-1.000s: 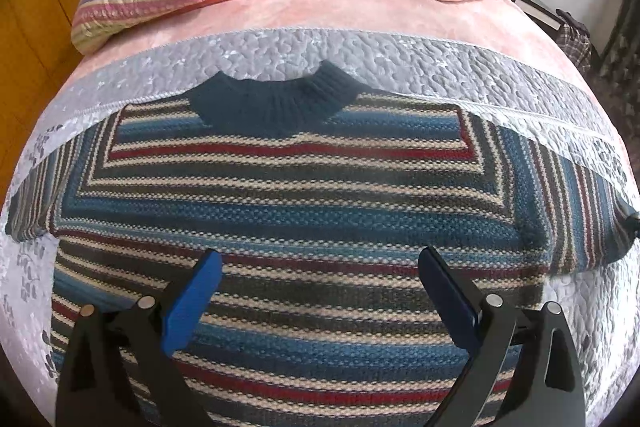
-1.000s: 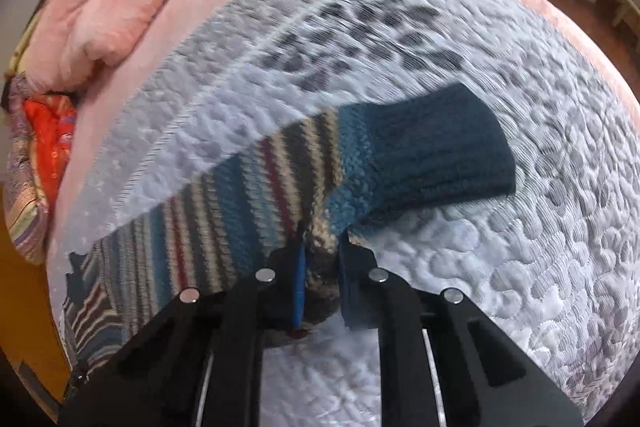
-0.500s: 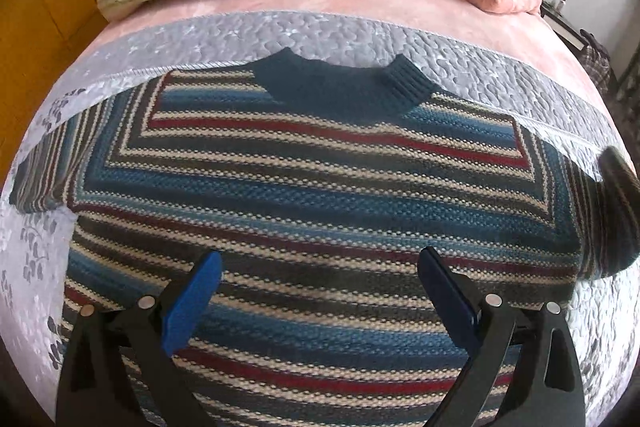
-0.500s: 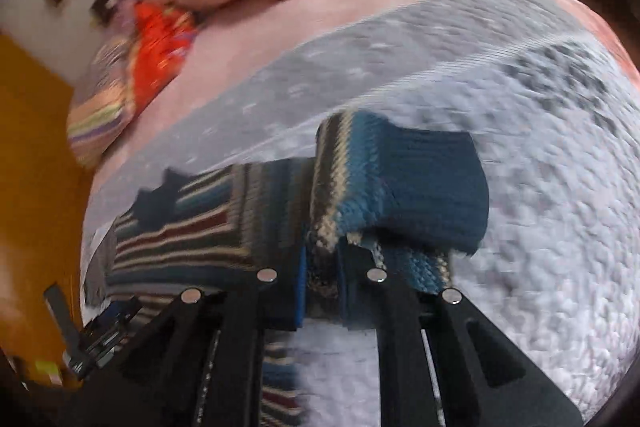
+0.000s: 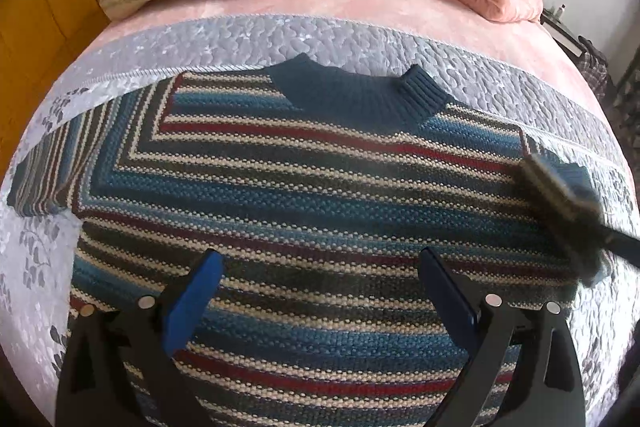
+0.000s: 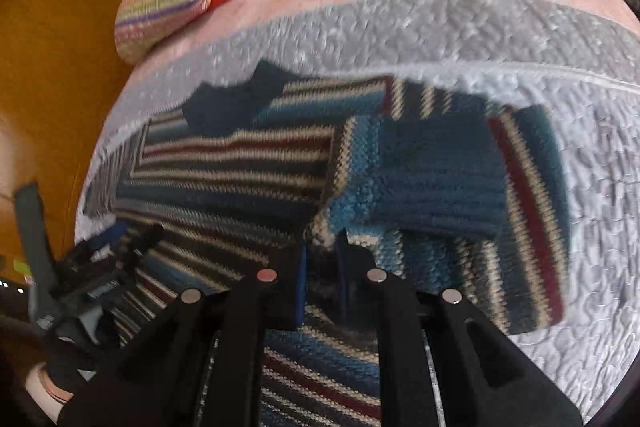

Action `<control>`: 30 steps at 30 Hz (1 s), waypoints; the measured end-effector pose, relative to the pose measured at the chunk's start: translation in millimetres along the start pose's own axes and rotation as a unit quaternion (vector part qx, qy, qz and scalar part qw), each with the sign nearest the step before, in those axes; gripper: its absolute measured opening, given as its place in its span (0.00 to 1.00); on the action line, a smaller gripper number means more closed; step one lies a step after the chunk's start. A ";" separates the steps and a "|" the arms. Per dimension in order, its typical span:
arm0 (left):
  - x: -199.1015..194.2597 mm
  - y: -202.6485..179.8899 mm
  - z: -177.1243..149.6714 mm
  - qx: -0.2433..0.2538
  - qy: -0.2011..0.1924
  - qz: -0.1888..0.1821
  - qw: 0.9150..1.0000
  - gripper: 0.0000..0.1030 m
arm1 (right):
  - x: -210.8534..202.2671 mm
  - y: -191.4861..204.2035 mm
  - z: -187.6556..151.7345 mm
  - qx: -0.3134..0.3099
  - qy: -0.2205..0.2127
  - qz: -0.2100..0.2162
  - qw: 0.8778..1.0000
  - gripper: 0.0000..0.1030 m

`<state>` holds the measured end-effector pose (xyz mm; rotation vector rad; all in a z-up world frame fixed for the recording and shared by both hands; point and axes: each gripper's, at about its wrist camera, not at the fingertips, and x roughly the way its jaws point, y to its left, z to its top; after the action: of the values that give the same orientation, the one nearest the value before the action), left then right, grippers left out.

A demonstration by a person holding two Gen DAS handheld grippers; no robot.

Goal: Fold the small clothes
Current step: 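Fold the held sleeve across the sweater body with the right tool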

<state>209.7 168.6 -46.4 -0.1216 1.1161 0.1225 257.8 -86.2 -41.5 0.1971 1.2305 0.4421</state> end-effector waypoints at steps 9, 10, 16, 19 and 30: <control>11.3 -7.4 1.5 -0.003 0.026 -0.029 0.999 0.95 | 34.6 4.0 -16.6 -0.030 0.046 -0.017 0.998 0.25; 12.0 -9.7 1.3 -0.004 0.029 -0.032 0.999 0.95 | 35.0 6.5 -17.3 -0.039 0.056 -0.015 0.998 0.27; 13.2 -28.9 0.7 -0.018 0.048 -0.073 0.996 0.95 | -13.1 1.2 -12.6 -0.096 0.064 -0.025 0.993 0.49; 13.4 -54.1 0.9 -0.016 0.054 -0.102 0.993 0.95 | -50.1 -30.1 -6.5 -0.069 0.029 -0.059 0.995 0.53; 52.4 -150.4 -2.3 -0.010 0.126 -0.159 0.979 0.80 | -77.0 -121.2 -10.5 0.043 -0.001 -0.089 0.995 0.53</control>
<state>254.3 21.8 -89.1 -0.3385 1.3341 -0.1731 254.4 -229.1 -24.3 0.1596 1.2544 0.2348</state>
